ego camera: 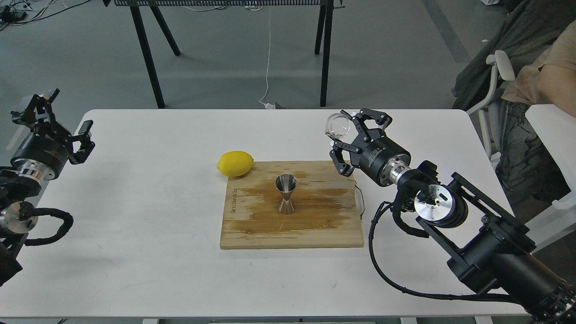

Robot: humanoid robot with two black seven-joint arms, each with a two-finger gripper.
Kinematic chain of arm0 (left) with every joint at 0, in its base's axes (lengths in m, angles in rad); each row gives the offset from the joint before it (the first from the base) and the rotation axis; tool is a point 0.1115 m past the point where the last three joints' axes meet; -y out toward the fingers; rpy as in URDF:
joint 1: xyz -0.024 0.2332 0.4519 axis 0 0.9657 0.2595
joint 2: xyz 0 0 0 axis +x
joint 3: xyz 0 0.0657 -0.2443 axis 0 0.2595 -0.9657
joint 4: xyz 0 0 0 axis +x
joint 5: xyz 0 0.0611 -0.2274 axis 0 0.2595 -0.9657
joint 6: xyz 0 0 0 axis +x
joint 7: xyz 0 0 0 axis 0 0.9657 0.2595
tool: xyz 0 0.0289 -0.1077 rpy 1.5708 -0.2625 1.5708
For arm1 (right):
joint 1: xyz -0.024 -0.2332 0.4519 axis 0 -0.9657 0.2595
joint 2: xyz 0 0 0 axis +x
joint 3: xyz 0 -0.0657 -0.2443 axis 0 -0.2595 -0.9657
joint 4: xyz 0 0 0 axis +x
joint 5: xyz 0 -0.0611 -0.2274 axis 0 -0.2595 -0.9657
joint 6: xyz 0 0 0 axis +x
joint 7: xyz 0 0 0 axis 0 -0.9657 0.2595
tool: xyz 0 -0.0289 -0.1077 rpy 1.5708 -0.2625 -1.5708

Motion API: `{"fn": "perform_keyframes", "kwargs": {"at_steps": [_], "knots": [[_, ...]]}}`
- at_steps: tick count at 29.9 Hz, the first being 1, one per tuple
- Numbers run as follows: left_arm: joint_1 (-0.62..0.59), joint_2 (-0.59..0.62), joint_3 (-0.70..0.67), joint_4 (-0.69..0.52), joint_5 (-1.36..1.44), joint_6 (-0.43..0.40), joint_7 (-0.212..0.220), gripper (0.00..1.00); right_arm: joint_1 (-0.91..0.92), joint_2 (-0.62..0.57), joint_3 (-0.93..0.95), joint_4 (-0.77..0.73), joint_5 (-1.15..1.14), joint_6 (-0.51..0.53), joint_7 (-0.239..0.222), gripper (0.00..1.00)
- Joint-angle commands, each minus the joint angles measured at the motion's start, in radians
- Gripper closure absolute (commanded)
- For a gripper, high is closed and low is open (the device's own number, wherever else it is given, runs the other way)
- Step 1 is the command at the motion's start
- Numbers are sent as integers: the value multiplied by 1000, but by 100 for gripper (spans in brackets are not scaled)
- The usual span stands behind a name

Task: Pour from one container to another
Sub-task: 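Reach the right gripper to the small clear cup and grasp it, then lift the clear cup with the right gripper above the jigger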

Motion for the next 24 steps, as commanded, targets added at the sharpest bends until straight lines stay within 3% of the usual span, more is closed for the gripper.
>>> {"fn": "perform_keyframes", "kwargs": {"at_steps": [1, 24], "knots": [[1, 0, 0, 0, 0, 0, 0, 2, 46, -1, -76, -7, -24, -3, 0, 62], [7, -20, 5, 9, 1, 0, 0, 2, 238, -7, -376, -56, -277, -1, -9, 62]]}}
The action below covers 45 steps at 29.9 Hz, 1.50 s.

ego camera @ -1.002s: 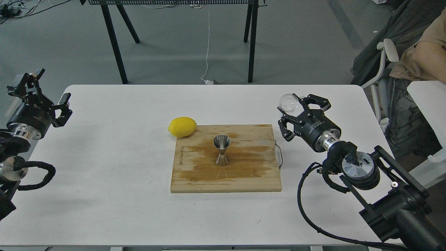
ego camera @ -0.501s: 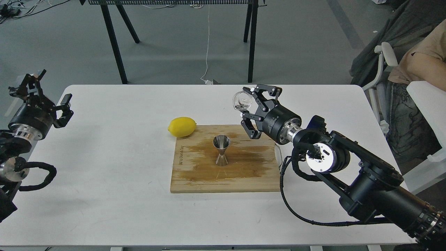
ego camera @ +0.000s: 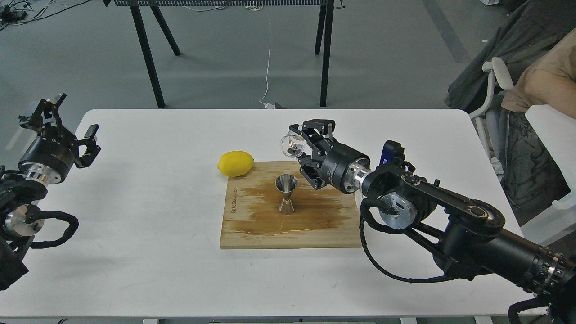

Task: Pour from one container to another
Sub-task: 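Lift the clear cup with the right gripper above the jigger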

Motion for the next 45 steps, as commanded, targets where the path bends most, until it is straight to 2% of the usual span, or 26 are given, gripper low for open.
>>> {"fn": "perform_keyframes", "kwargs": {"at_steps": [1, 24, 45], "knots": [[0, 1, 2, 0, 0, 0, 0, 2, 28, 0, -37, -10, -37, 0, -5, 62], [0, 0, 4, 20, -2, 0, 0, 2, 149, -52, -247, -13, -142, 6, -6, 62], [0, 0, 4, 20, -3, 0, 0, 2, 213, -52, -328, -30, -187, 13, -6, 62]]}}
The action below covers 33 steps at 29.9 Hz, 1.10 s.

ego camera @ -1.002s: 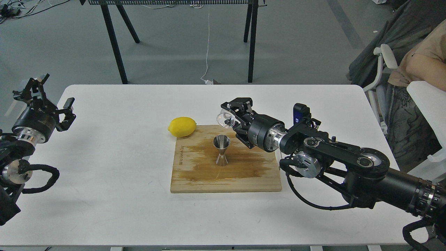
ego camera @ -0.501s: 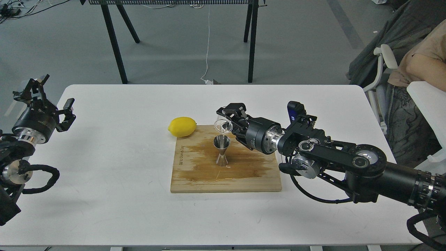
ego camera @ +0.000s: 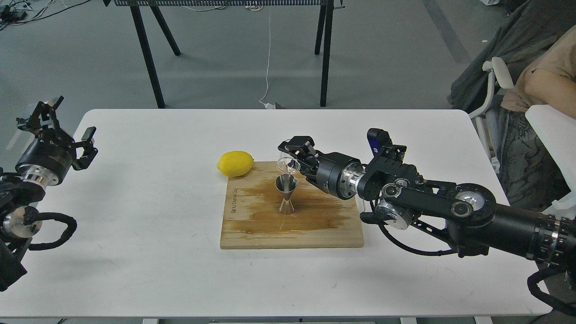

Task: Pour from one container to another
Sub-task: 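Lift the clear cup with the right gripper above the jigger, then tilt the clear cup over the jigger to pour into it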

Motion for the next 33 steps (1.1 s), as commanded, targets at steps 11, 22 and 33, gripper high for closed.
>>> {"fn": "perform_keyframes", "kwargs": {"at_steps": [11, 22, 33], "knots": [[0, 0, 0, 0, -3, 0, 0, 2, 40, -2, -57, -2, -29, 2, 2, 61], [0, 0, 0, 0, -3, 0, 0, 2, 59, 2, -105, -22, -58, 2, 2, 61], [0, -2, -2, 0, -3, 0, 0, 1, 86, 2, -142, -22, -67, 6, 3, 61]]}}
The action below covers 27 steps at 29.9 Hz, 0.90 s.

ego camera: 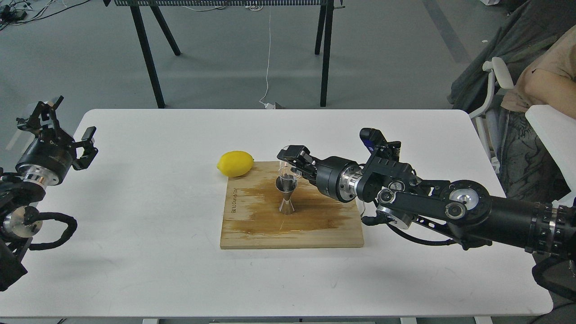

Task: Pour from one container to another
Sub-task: 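Tilt the clear cup over the jigger to pour into it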

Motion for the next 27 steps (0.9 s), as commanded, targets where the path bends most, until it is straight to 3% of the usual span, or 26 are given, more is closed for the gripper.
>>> {"fn": "perform_keyframes", "kwargs": {"at_steps": [1, 27], "knots": [[0, -3, 0, 0, 0, 0, 0, 1, 14, 0, -20, 0, -3, 1, 2, 61], [0, -3, 0, 0, -3, 0, 0, 1, 79, 6, -108, 0, -57, 21, 8, 61]]}}
